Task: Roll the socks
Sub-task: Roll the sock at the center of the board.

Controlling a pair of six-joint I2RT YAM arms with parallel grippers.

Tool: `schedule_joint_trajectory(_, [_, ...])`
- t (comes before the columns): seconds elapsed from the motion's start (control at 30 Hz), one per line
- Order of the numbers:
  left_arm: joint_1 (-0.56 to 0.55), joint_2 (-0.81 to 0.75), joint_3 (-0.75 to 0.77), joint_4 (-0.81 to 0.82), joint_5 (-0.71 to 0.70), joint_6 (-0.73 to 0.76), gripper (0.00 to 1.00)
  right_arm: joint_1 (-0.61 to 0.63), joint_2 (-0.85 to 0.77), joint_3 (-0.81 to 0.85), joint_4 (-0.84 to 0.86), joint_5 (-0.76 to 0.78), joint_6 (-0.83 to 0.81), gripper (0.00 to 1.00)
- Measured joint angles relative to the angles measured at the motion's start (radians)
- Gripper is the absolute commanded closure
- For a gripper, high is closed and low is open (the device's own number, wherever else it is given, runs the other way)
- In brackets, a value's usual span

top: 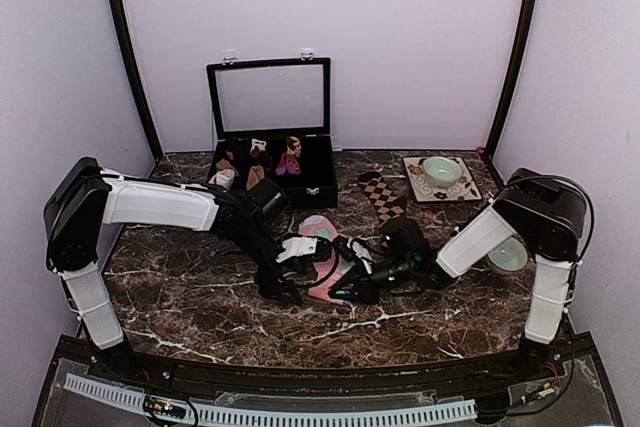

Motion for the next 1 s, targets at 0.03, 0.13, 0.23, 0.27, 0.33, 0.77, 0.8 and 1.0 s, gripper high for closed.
schedule_joint_trajectory(0.03, [-0.018,0.0,-0.005,0.009,-0.01,0.009,0.15,-0.003,0.006,0.01,-0.01,-0.01,0.015,1.0])
schedule_joint_trajectory(0.13, [-0.068,0.003,-0.01,0.039,-0.043,0.029,0.16,-0.013,0.019,0.034,-0.037,-0.037,0.065,1.0])
schedule_joint_trajectory(0.23, [-0.103,0.006,-0.022,0.084,-0.057,0.044,0.18,-0.023,0.026,0.041,-0.042,-0.056,0.116,1.0])
schedule_joint_trajectory(0.27, [-0.109,0.008,-0.026,0.098,-0.062,0.052,0.19,-0.026,0.03,0.042,-0.04,-0.064,0.135,1.0])
schedule_joint_trajectory(0.33, [-0.11,0.016,-0.027,0.118,-0.072,0.062,0.22,-0.035,0.04,0.042,-0.03,-0.083,0.176,1.0])
schedule_joint_trajectory(0.77, [-0.113,0.129,0.032,0.172,-0.135,0.105,0.49,-0.061,0.079,0.053,-0.003,-0.158,0.29,1.0])
schedule_joint_trajectory(0.8, [-0.114,0.134,0.038,0.172,-0.137,0.105,0.55,-0.061,0.079,0.053,-0.003,-0.158,0.291,1.0])
schedule_joint_trajectory(1.0, [-0.114,0.192,0.119,0.111,-0.14,0.113,0.92,-0.061,0.076,0.052,-0.008,-0.158,0.29,0.97])
